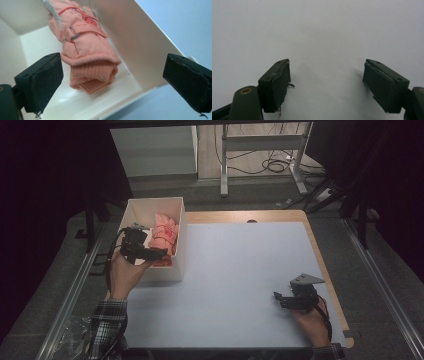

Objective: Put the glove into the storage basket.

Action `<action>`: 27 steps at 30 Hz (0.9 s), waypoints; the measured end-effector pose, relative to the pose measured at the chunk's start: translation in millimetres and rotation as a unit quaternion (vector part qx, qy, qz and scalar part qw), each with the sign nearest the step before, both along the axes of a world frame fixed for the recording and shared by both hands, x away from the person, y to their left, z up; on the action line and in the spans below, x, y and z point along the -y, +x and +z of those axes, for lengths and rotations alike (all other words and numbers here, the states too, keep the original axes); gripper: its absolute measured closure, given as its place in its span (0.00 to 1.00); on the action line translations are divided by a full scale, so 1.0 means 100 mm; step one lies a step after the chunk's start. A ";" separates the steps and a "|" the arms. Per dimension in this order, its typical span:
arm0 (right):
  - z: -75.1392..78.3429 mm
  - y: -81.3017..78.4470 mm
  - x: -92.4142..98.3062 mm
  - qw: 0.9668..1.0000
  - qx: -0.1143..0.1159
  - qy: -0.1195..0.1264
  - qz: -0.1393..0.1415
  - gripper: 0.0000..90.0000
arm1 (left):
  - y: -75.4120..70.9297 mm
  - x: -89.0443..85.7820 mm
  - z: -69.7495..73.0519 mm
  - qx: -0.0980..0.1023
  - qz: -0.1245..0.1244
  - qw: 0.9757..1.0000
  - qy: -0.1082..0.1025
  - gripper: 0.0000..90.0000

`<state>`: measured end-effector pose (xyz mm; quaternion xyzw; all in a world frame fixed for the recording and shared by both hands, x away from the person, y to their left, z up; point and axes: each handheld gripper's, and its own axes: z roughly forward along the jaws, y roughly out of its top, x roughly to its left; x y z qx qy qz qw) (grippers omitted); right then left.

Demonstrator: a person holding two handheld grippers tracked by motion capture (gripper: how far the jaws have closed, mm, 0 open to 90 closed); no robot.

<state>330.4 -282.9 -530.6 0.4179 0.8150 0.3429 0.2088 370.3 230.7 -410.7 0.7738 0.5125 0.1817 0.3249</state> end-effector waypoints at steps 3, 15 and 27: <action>0.00 0.00 0.00 1.000 0.000 0.000 0.000 0.25 | -0.11 0.03 -0.01 0.006 -0.010 1.000 -0.003 0.03; 0.00 0.00 0.00 1.000 0.000 0.000 0.000 0.25 | -0.52 0.11 -0.13 0.023 -0.036 0.999 -0.019 0.04; 0.00 0.00 0.00 1.000 0.000 0.000 0.000 0.25 | -0.81 0.28 -0.40 0.036 -0.068 0.996 -0.041 0.04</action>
